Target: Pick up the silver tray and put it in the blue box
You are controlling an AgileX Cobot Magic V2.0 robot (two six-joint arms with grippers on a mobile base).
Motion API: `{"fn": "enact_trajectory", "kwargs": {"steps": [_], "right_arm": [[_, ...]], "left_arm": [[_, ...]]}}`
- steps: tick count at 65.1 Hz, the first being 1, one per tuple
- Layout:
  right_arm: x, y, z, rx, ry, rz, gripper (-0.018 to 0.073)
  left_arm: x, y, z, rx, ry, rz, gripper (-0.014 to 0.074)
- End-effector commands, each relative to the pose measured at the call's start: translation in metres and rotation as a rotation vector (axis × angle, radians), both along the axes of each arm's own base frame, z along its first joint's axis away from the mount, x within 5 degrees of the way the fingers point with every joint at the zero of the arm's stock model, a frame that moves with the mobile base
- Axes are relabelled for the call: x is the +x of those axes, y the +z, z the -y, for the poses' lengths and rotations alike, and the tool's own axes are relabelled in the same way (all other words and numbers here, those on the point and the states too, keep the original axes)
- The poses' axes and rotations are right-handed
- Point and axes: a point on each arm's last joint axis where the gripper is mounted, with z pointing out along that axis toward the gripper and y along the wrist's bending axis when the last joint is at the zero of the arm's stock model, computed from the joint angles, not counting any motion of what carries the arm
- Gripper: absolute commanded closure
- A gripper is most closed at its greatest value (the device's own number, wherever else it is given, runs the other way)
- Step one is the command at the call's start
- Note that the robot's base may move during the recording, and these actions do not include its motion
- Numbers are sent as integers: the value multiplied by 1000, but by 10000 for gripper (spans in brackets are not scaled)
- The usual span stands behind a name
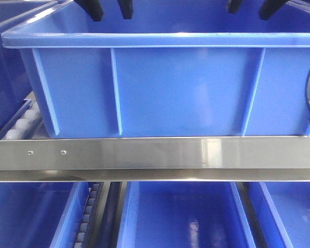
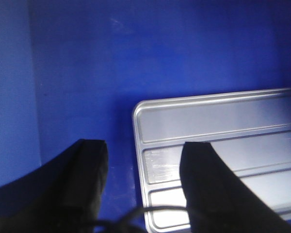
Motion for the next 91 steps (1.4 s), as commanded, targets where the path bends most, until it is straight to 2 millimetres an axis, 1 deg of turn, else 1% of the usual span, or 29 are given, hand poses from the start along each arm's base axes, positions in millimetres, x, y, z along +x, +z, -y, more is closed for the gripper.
{"fn": "enact_trajectory", "kwargs": {"steps": [1, 6, 15, 22, 25, 26, 28, 29, 31, 32, 33, 34, 37, 44, 55, 58, 62, 67, 70, 73, 74, 75, 76, 79, 84, 85, 86, 87, 91], "right_arm": [[-9, 36, 3, 35, -2, 141, 96], [-8, 37, 3, 36, -3, 150, 96], [-7, 38, 2, 40, -3, 171, 99], [-7, 39, 2, 41, -3, 173, 141], [-7, 38, 2, 40, -3, 168, 203], [-7, 38, 2, 40, -1, 165, 234], [-8, 38, 2, 41, -1, 159, 327], [-8, 38, 2, 42, 0, 158, 390], [-8, 37, 2, 42, 0, 156, 476], [-8, 37, 2, 41, 0, 155, 515], [-8, 37, 2, 42, 0, 155, 522], [-8, 38, 2, 42, 0, 157, 508], [-7, 38, 2, 45, -2, 169, 480], [-5, 41, 2, 53, -7, 208, 482], [-6, 40, 1, 65, -5, 194, 488], [-6, 41, 0, 75, -4, 191, 511], [-9, 43, -2, 78, 4, 222, 510], [-19, 47, -6, 61, 39, 289, 510], [-29, 49, -8, 43, 69, 355, 510], [-40, 50, -8, 35, 83, 404, 510], [-44, 45, -8, 28, 89, 410, 510], [-49, 49, -8, 30, 91, 447, 510], [-53, 44, -8, 24, 95, 453, 510], [-67, 47, -6, 32, 90, 526, 510], [-89, 43, 0, 41, 74, 617, 510], [-94, 39, 2, 35, 74, 622, 510], [-100, 42, 4, 36, 71, 657, 510], [-104, 38, 5, 28, 73, 663, 510], [-125, 37, 11, 18, 72, 734, 510]], "left_arm": [[-4, 38, -14, -91, 24, 108, 323], [-2, 37, -17, -112, 34, 96, 323], [-2, 38, -17, -115, 32, 102, 323], [-2, 38, -17, -116, 32, 103, 329], [-2, 38, -16, -119, 31, 101, 356], [-2, 38, -17, -118, 32, 99, 379], [-3, 37, -16, -121, 32, 94, 434], [-3, 37, -17, -119, 32, 92, 447], [-3, 37, -17, -117, 33, 88, 518], [-3, 38, -17, -117, 33, 89, 549], [-3, 38, -17, -117, 33, 89, 580], [-3, 38, -17, -120, 32, 93, 615], [-2, 39, -16, -127, 29, 106, 600], [-1, 41, -15, -140, 25, 128, 605], [-3, 40, -18, -121, 35, 98, 605], [-5, 42, -18, -136, 34, 99, 600], [-8, 46, -19, -192, 69, 90, 599], [-17, 55, -17, -233, 60, 127, 599], [-25, 62, -15, -239, 34, 177, 599], [-32, 63, -14, -236, 17, 201, 599], [-33, 64, -15, -240, 14, 216, 599], [-17, 64, -48, -233, 101, 235, 599], [-20, 67, -49, -241, 98, 248, 599], [-28, 68, -48, -262, 75, 280, 599], [-40, 67, -49, -302, 38, 348, 599], [-42, 68, -48, -320, 27, 376, 599], [-46, 67, -50, -328, 21, 389, 599], [-48, 68, -50, -344, 12, 416, 599], [-62, 69, -56, -386, -12, 483, 598]]}}
